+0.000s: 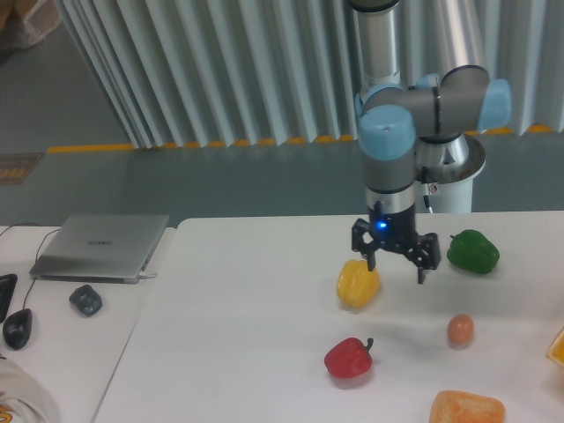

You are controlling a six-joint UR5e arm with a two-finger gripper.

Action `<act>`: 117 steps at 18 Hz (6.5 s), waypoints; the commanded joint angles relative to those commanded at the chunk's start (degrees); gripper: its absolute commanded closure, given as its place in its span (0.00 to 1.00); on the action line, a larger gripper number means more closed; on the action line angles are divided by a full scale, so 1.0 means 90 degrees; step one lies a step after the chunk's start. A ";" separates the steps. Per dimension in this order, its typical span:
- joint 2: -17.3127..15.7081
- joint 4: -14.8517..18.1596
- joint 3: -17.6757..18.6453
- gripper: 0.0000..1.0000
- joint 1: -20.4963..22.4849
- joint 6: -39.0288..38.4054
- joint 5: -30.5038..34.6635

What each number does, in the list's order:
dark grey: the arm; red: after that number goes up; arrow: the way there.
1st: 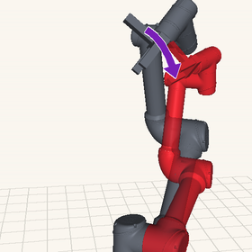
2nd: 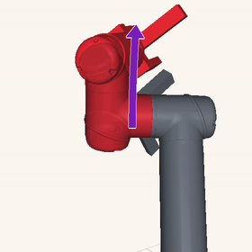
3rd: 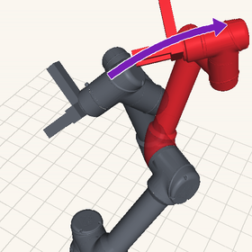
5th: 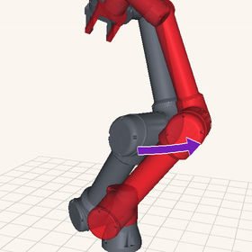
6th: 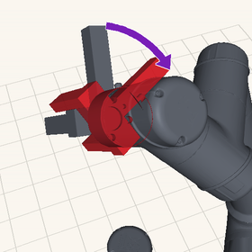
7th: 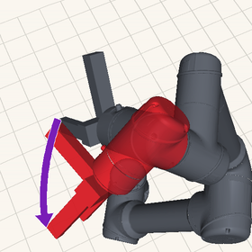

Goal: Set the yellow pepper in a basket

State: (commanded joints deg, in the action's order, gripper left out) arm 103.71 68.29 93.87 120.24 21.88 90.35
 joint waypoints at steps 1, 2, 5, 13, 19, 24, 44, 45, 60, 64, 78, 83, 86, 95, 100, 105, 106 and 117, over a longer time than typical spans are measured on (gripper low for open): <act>0.0030 -0.0010 0.0000 0.00 -0.0146 0.0039 0.0019; 0.0049 0.0000 0.0000 0.00 -0.0215 0.0049 0.0010; 0.0098 0.0000 -0.0010 0.00 -0.0255 0.0157 0.0020; 0.0235 0.0459 0.0117 0.00 -0.0509 0.0567 0.0927; 0.0254 0.0498 0.0156 0.00 -0.0723 0.0557 0.0928; 0.0420 0.0430 0.0156 0.00 -0.0929 0.0547 0.0928; 0.0703 0.0410 0.0274 0.00 -0.0938 0.0586 0.1104; 0.0723 0.0420 0.0283 0.00 -0.0938 0.0586 0.1104; 0.0684 0.0478 0.0244 0.57 -0.0909 0.0606 0.1182; 0.0489 0.0663 0.0049 0.57 -0.0831 0.0616 0.1123; 0.0264 0.0830 -0.0576 0.56 0.0516 0.3368 0.0772; 0.0264 0.0674 -0.0830 0.56 0.1218 0.4100 0.0567; 0.0284 0.0547 -0.0820 0.56 0.1668 0.4618 0.0567; 0.0352 -0.0204 -0.0889 0.56 0.2655 0.5380 0.0586; 0.0645 -0.0840 -0.0889 0.56 0.2996 0.5586 0.0596; 0.0733 -0.0859 -0.0898 0.55 0.3641 0.6249 0.0586; 0.0781 -0.0917 -0.0898 0.55 0.3738 0.6308 0.0586; 0.0967 -0.1064 -0.0879 0.00 0.4140 0.7549 0.0596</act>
State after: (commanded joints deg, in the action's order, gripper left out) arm 112.41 58.71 85.96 157.50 89.83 95.71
